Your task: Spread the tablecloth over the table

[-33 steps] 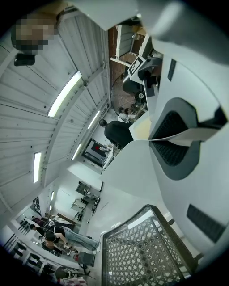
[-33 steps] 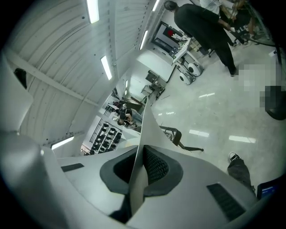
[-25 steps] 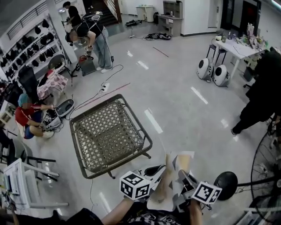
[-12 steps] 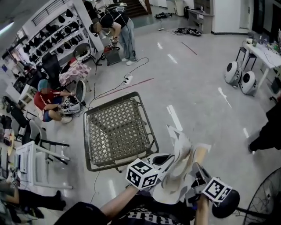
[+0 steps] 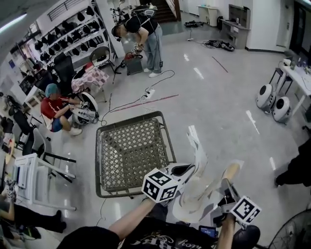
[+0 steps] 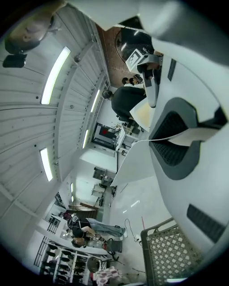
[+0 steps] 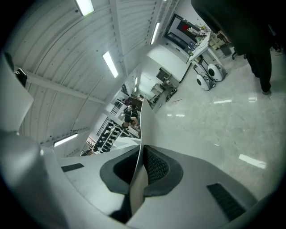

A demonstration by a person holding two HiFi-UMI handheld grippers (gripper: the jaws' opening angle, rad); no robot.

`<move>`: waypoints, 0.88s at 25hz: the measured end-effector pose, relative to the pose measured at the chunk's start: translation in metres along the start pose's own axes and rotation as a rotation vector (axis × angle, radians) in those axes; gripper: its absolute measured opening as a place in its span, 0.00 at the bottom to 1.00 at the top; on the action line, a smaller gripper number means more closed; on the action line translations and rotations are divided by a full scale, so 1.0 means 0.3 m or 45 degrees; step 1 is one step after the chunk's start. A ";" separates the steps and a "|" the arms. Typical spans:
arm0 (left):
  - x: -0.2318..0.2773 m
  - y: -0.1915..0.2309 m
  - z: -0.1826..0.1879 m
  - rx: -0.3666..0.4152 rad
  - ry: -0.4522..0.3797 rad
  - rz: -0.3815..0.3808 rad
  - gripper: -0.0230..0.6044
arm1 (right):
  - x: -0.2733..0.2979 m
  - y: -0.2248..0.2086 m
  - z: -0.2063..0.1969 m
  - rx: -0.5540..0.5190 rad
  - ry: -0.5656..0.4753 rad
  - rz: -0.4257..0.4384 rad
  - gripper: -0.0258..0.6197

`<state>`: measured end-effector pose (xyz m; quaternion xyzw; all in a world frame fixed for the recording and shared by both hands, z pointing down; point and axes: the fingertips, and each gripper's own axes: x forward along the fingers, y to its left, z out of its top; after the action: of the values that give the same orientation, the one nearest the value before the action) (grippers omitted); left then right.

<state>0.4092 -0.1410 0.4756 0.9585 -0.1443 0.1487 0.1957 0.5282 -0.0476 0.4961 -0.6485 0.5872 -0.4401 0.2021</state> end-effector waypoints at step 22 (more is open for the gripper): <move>-0.529 1.521 0.801 0.059 -0.447 0.465 0.07 | 0.863 0.820 0.041 -0.069 -0.283 0.167 0.07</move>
<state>0.1662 -0.6092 0.3618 0.9319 -0.3434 0.0162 0.1155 0.3745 -0.3502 0.3842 -0.6588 0.6141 -0.3354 0.2765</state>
